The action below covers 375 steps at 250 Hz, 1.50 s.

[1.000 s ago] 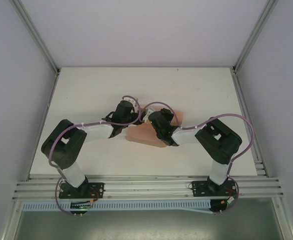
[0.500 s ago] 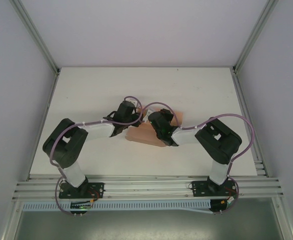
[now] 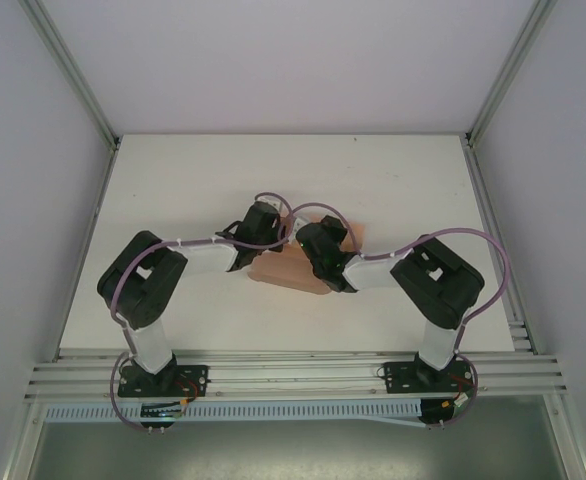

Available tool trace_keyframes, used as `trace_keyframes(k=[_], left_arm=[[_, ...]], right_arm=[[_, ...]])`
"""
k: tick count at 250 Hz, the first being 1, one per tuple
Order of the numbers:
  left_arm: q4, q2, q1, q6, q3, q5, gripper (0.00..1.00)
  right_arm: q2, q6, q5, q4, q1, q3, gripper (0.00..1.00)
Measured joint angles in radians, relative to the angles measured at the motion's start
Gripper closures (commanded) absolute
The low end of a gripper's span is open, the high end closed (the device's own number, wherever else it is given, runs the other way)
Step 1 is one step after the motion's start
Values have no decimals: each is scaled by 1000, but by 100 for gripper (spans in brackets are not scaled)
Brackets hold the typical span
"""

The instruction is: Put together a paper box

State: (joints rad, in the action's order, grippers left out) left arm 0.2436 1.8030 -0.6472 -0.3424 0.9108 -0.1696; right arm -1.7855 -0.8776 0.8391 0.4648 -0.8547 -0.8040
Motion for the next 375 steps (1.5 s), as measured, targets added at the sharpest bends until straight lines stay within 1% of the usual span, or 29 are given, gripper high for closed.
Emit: trace_keyframes(k=[6, 14, 18, 22, 29, 38, 42, 64, 91, 107, 135, 161, 179, 211, 248, 302, 329, 351, 363, 375], left_arm=[[11, -7, 2, -3, -13, -6, 100], [23, -20, 6, -3, -32, -15, 100], [26, -27, 7, -3, -41, -16, 100], [31, -33, 8, -4, -50, -20, 100], [34, -45, 11, -4, -63, -24, 100], [39, -61, 13, -4, -78, -29, 100], [40, -70, 14, -4, -85, -32, 100], [44, -119, 16, -9, -107, -53, 100], [71, -185, 16, -27, -126, -58, 100], [91, -220, 16, -29, -139, -59, 100], [100, -253, 16, -29, -163, -59, 100], [100, -261, 16, -29, -178, -55, 100], [99, -264, 16, -29, -183, -55, 100], [100, -276, 16, -31, -190, -48, 100], [101, -295, 16, -39, -195, -45, 100], [100, -301, 16, -54, -195, -31, 100], [100, -301, 17, -60, -195, -22, 100], [100, -300, 18, -68, -195, -18, 100], [101, -297, 19, -76, -195, -16, 100], [104, -291, 20, -84, -195, -14, 100]], right_arm=[[8, 6, -1, -4, -2, 0, 55], [25, 28, -3, -22, -3, -1, 36], [34, 51, -2, -29, -4, -2, 28], [43, 52, -3, -35, -5, -2, 24], [65, 77, -2, -54, -6, -4, 20], [95, 103, -2, -72, -7, -5, 5], [116, 121, -3, -82, -7, -5, 1], [229, 193, -13, -133, -7, -5, 1], [418, 317, -67, -195, -2, 3, 1], [517, 409, -103, -221, 22, 14, 1], [639, 587, -196, -284, 128, 16, 1], [689, 719, -292, -335, 228, 16, 1], [695, 766, -349, -354, 245, 17, 1], [670, 816, -425, -390, 245, 16, 1], [586, 850, -485, -422, 245, 16, 1], [468, 901, -591, -401, 244, 16, 1], [442, 941, -632, -305, 236, 50, 1], [430, 988, -639, -204, 228, 89, 1], [416, 1024, -623, -151, 220, 105, 1], [396, 1073, -582, -96, 205, 116, 1]])
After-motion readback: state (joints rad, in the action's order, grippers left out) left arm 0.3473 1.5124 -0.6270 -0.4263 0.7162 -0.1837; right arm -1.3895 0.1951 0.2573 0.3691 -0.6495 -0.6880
